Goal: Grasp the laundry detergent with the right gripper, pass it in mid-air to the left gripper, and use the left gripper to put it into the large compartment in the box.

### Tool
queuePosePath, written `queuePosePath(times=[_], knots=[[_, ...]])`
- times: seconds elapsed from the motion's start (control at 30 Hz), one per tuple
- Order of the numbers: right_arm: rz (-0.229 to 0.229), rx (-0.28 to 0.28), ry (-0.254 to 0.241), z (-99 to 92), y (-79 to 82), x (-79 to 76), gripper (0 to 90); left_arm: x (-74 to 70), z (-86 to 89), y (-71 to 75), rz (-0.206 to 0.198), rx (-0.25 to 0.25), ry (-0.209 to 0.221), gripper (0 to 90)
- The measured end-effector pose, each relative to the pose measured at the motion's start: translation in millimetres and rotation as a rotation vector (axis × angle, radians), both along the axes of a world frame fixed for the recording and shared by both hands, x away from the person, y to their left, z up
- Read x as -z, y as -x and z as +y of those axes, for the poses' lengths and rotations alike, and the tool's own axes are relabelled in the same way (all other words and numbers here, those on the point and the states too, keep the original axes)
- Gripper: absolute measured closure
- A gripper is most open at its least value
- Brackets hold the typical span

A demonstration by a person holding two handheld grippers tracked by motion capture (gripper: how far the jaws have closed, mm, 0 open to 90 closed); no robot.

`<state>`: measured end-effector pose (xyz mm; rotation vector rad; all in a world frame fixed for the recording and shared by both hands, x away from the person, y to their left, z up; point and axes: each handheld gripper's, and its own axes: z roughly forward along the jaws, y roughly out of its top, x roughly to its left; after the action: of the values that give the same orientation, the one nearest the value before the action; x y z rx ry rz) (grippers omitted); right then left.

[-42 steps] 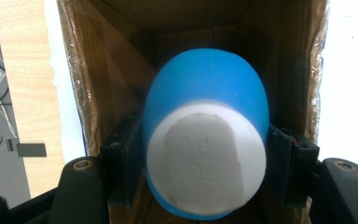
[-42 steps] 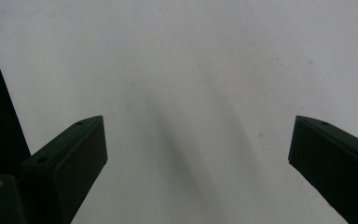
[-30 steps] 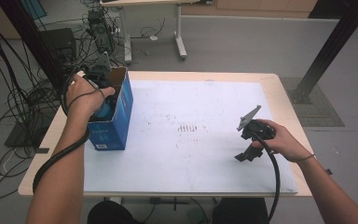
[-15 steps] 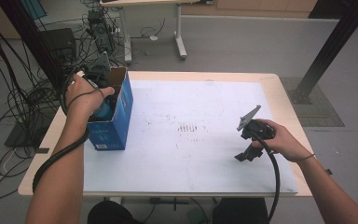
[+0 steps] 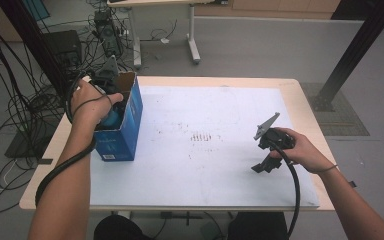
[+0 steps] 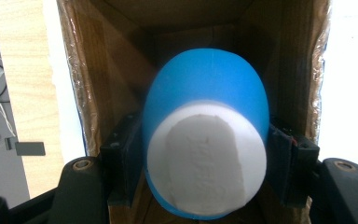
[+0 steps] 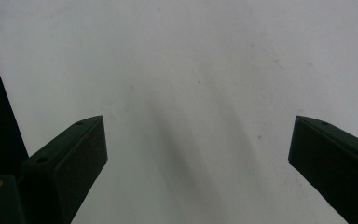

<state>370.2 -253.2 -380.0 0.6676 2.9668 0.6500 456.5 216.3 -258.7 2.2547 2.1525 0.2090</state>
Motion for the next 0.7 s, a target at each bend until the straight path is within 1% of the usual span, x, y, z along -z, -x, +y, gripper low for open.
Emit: queuePosePath(times=[0.07,0.37,0.7], knots=[[0.004,0.010,-0.001,0.0,0.4,0.0,4.3,-0.1,-0.2,0.0,0.002,0.002,-0.001,37.5],[0.004,0.006,-0.001,0.0,0.5,0.2,4.3,-0.1,0.1,-0.1,0.003,0.002,0.000,37.4],[0.011,0.005,0.000,0.6,0.6,1.1,4.3,-0.1,2.4,-0.7,0.006,0.003,0.011,37.2]])
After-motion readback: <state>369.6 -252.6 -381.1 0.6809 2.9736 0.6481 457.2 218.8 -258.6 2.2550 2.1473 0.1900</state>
